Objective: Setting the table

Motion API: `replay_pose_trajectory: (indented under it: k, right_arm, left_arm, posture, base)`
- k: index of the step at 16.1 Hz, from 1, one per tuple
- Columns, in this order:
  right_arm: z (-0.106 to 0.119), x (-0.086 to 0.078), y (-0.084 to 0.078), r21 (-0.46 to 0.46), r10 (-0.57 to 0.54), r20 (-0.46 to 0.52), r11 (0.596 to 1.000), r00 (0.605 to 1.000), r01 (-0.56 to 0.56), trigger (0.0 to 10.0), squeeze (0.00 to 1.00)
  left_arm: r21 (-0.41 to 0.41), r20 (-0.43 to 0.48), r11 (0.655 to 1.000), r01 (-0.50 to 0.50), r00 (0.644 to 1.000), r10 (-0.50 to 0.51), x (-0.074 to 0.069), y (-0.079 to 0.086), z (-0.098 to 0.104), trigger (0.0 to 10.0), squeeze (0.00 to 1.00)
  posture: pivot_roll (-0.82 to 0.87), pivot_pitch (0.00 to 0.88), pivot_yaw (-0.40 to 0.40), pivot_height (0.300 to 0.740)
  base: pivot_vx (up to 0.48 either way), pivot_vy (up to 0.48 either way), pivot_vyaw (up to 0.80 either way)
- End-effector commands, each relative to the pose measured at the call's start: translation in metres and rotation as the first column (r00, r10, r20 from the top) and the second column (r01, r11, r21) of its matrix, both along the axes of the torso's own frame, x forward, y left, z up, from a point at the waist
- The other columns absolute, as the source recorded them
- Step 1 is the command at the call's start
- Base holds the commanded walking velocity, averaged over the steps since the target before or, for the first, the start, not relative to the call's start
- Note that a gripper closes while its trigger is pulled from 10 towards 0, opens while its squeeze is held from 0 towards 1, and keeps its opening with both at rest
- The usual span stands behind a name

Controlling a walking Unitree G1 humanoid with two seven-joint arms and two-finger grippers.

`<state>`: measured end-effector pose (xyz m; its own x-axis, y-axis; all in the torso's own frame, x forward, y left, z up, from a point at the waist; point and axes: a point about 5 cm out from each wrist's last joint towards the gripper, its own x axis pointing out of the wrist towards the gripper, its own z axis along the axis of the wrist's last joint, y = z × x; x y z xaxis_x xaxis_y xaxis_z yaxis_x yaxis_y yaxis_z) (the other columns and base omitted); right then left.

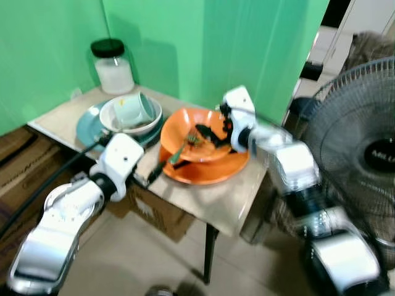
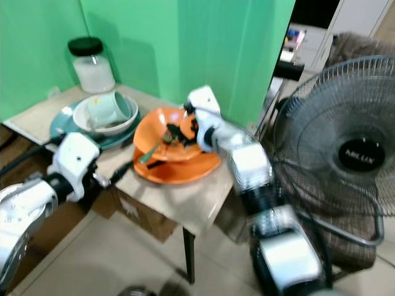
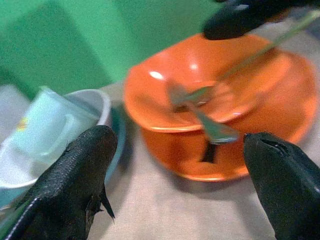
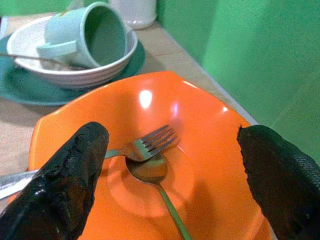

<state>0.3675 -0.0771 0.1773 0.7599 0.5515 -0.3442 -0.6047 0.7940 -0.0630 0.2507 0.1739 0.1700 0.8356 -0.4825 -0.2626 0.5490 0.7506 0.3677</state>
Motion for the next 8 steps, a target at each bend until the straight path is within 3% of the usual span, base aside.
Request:
replay_pose_trajectory:
  k: [1,5,8]
  right_arm:
    - [0.0,0.003,0.001,-0.04,0.032,-0.009,0.999,0.999,-0.032,10.0,0.0]
    - [-0.002,0.014,0.003,-0.181,0.12,-0.14,0.973,0.983,-0.144,10.0,0.0]
    - [-0.004,0.02,0.005,-0.225,0.094,-0.223,0.963,0.97,-0.145,10.0,0.0]
  left_arm:
    - [0.008,-0.027,0.999,0.052,0.998,-0.052,0.001,-0.003,0.0,10.0,0.0]
    - [0.012,-0.197,0.979,0.203,0.961,-0.196,-0.011,-0.006,-0.009,10.0,0.0]
    - [-0.012,-0.22,0.973,0.229,0.949,-0.226,-0.012,-0.01,-0.011,10.0,0.0]
  posture:
    - [0.23,0.0,-0.004,0.74]
    - [0.25,0.0,-0.01,0.74]
    - [0.24,0.0,-0.009,0.74]
  base:
    - [0.0,0.0,0.0]
    - [0.0,0.0,0.0]
    - [0.0,0.0,0.0]
